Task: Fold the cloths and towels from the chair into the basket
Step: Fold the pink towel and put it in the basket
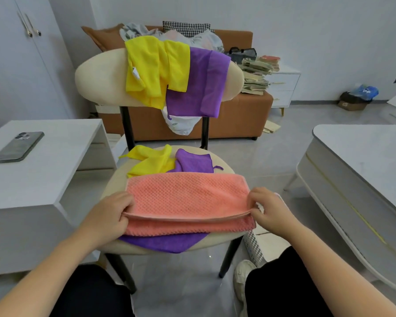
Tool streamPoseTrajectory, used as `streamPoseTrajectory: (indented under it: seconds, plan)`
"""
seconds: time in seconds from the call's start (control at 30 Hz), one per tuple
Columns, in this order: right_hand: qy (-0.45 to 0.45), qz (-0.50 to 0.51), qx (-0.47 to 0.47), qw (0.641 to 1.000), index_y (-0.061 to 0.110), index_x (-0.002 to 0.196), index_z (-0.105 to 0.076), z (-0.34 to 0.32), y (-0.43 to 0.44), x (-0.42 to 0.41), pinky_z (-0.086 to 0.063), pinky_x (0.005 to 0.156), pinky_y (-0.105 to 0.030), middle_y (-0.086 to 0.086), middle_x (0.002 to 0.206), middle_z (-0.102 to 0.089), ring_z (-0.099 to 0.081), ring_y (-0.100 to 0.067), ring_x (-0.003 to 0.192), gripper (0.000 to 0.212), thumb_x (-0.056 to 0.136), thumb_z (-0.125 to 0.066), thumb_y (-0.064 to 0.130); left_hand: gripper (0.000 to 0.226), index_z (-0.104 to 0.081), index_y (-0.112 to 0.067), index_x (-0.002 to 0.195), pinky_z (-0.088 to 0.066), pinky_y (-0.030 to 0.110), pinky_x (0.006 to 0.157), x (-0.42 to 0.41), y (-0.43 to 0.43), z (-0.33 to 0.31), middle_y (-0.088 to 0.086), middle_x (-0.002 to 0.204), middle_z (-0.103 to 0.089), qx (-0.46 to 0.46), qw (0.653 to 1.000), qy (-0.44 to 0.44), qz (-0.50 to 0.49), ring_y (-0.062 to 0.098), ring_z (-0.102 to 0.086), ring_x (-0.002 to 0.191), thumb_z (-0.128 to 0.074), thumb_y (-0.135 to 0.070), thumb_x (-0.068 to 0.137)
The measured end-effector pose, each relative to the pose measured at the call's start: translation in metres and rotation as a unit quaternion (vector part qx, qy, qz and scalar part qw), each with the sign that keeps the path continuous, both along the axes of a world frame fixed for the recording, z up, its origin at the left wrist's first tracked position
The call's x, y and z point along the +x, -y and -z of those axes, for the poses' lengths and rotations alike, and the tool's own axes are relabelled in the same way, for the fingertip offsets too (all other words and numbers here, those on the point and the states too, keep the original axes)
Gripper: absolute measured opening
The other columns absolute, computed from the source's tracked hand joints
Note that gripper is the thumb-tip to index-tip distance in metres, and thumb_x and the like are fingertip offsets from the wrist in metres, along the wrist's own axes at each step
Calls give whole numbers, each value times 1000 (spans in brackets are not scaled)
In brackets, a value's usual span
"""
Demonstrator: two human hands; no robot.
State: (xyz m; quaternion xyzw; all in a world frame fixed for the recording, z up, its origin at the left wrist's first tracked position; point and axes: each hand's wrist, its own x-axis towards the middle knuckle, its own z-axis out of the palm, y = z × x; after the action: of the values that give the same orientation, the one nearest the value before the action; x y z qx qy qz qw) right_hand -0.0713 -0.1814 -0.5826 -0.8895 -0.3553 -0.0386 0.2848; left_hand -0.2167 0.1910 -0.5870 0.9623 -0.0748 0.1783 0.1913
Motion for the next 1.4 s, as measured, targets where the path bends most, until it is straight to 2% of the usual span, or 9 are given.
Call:
streamPoseTrajectory:
  seconds: [0.3,0.43,0.5,0.57,0.7,0.87,1.03,1.17,1.4]
  plan:
    - [16,-46,-145,988,13,61,-53,7,4,2,-45,71,-39,6,74,-52,-48,-18,72,22,62,-35,25,48,-20,-31,67,-20,16,56,-1,-5,10,-15,64,-35,218,974,-58,12,8,-38,65,-51,-4,41]
    - [-14,19,-60,998,12,70,-66,-5,-5,-1,-43,80,-32,1,86,-61,-53,-16,81,27,67,-39,15,36,-40,-35,60,-32,23,52,4,-3,-9,-16,64,-48,211,976,-51,-35,14,-54,62,-57,-4,53]
    - [9,25,-6,1000,13,93,-71,-11,-27,-3,-40,92,-28,-1,107,-64,-55,-18,101,39,77,-36,20,22,-64,-22,74,-49,34,61,18,18,-22,-2,79,-65,159,986,0,-53,25,-64,73,-44,-16,66]
    - [16,-2,-25,1000,12,128,-57,-10,-61,-1,-27,109,-32,-5,139,-50,-39,-22,132,50,89,-31,30,49,-67,-8,103,-51,42,82,41,50,-26,11,106,-67,125,991,19,-41,31,-64,96,-32,-25,74]
    - [-14,7,-172,985,32,151,-5,12,-115,2,-1,115,-52,5,160,4,9,-23,147,61,97,-19,55,84,-12,-15,151,-9,43,116,77,93,0,4,159,-5,125,983,-119,-67,22,-6,146,3,-52,77]
    - [-38,40,-214,975,44,148,-6,36,-119,10,5,115,-56,9,160,1,5,-23,147,86,70,11,77,89,-1,-30,151,5,42,116,85,77,35,-1,159,8,114,965,-197,-132,16,7,146,15,-61,69]
    - [-45,118,-225,966,39,149,-11,39,-109,18,4,115,-55,3,160,-1,2,-24,147,66,89,-6,67,61,0,-31,151,6,44,117,82,59,32,2,159,9,101,948,-221,-204,21,8,146,-13,-55,96]
    - [-81,203,-214,952,26,151,-12,35,-96,21,0,115,-56,-4,160,-2,1,-28,147,64,95,-16,59,64,-2,-25,151,1,45,116,76,51,32,8,159,3,87,933,-228,-264,24,3,146,-17,-54,96]
    - [-51,249,-181,950,13,150,-9,24,-104,15,5,112,-59,-7,160,-1,6,-27,147,64,97,-21,46,37,-47,-8,121,-31,46,95,67,17,15,15,124,-56,-50,902,-163,-396,34,-47,117,-39,-34,95]
